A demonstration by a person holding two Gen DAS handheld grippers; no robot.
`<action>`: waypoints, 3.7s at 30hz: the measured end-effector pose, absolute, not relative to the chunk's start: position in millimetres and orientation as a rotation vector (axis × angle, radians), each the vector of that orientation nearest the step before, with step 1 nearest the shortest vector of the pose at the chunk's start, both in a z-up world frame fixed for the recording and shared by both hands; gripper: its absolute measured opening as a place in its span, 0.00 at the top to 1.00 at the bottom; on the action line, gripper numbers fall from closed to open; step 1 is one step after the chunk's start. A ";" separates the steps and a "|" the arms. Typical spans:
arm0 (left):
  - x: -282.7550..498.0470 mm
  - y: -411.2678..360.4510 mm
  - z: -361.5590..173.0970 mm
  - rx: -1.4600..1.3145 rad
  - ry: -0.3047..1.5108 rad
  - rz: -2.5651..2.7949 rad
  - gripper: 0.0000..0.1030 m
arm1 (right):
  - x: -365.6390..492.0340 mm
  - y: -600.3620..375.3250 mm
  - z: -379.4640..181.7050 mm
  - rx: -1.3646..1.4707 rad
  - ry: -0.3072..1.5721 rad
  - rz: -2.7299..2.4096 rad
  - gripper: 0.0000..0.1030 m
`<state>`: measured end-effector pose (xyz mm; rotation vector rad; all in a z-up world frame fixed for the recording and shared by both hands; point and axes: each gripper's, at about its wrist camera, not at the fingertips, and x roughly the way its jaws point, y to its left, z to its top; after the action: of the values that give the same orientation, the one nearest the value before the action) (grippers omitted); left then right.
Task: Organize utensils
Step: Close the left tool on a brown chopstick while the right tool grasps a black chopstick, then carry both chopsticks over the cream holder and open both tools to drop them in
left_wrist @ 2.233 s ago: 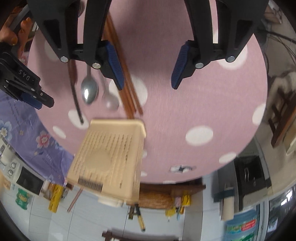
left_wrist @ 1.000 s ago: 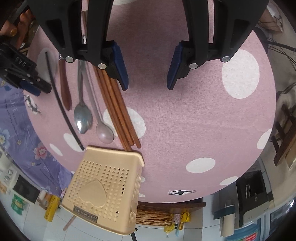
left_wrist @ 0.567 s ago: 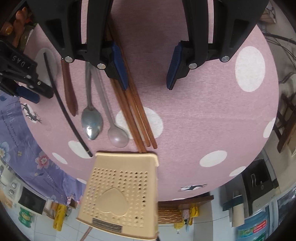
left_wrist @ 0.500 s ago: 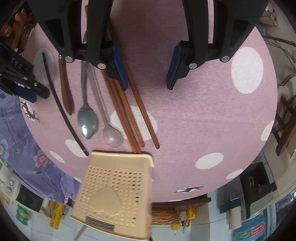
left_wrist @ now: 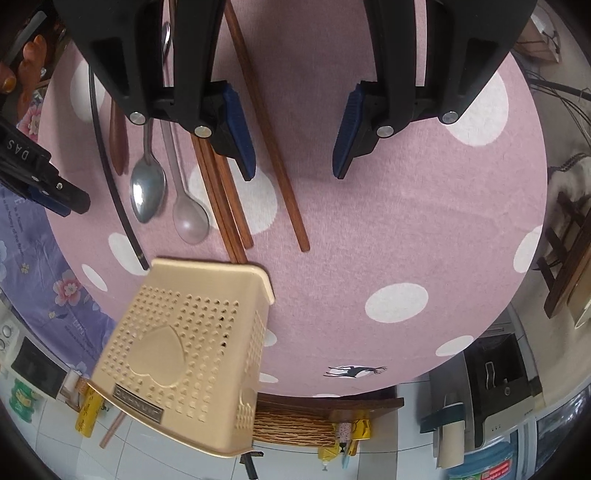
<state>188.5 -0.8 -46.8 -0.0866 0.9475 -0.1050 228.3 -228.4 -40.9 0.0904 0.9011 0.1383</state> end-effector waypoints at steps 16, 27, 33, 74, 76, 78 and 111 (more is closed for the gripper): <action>214.5 -10.7 -59.4 -0.095 0.975 -0.065 0.70 | 283.4 -214.5 -69.5 0.068 0.963 0.041 0.68; 222.0 -13.9 -60.9 -0.071 0.952 -0.020 0.87 | 294.5 -200.1 -70.5 -0.002 0.956 0.024 0.87; 222.2 -17.7 -61.0 -0.048 0.939 -0.004 0.90 | 295.0 -198.3 -70.2 -0.020 0.946 0.030 0.91; 171.8 27.5 93.7 -0.163 0.550 -0.118 0.92 | 192.9 -283.8 96.5 0.168 0.541 0.132 0.92; 170.9 28.6 94.4 -0.158 0.546 -0.117 0.92 | 192.7 -280.3 96.8 0.157 0.541 0.133 0.92; 169.4 31.8 95.8 -0.156 0.543 -0.117 0.92 | 193.2 -278.9 96.8 0.152 0.542 0.135 0.92; 215.2 3.5 269.1 -0.157 0.280 -0.148 0.98 | 248.5 -242.3 283.9 0.132 0.313 0.175 0.92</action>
<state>215.2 3.5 269.1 -0.1567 0.2800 -0.1478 248.5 -242.3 283.9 0.1323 0.3130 0.1754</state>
